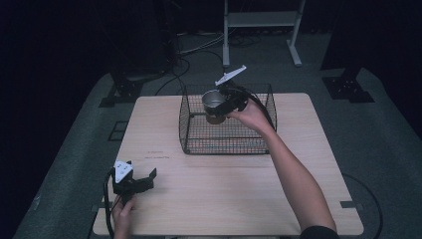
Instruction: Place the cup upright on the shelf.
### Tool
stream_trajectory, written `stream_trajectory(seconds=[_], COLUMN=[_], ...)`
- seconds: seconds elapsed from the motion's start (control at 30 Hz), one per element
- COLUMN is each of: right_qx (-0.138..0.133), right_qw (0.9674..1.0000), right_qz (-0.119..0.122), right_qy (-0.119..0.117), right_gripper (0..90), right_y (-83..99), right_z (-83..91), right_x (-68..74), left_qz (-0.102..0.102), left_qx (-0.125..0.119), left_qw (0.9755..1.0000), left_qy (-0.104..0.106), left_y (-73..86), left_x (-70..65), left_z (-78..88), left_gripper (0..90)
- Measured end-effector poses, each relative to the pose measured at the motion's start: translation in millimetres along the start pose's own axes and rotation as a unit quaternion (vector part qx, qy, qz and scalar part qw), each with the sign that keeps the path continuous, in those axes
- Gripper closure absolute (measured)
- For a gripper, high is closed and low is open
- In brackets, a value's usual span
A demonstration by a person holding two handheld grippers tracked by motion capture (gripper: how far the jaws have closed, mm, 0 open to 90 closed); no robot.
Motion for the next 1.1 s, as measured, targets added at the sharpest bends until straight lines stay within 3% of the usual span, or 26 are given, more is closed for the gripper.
stream_trajectory(seconds=[0.37,0.77,1.1], right_qx=[0.021,0.035,0.051], right_qw=[0.9991,0.9981,0.9962], right_qz=[-0.03,-0.044,-0.058], right_qy=[0.019,0.023,0.041], right_gripper=[18.0,17.9,17.8], right_y=[20.7,37.4,57.6], right_z=[-19.2,-38.8,-48.3], right_x=[-25.3,-34.6,-43.7], left_qz=[-0.003,-0.006,-0.003], left_qx=[0.004,0.004,0.001], left_qw=[1.0,1.0,1.0], left_qy=[0.002,0.003,0.003], left_y=[-0.1,-0.2,-0.1], left_x=[-0.3,-0.5,-0.7], left_z=[0.8,1.0,1.3], left_gripper=[0.0,0.0,0.0])
Point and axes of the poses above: each handheld gripper's, and its own axes: z roughly backward along the jaws, y roughly out of its underside, x roughly to its left, the point moved 5 cm from there along -z, roughly forward along the jaws, and after that the axes turned 15 degrees about -x, right-handed, at the moved point
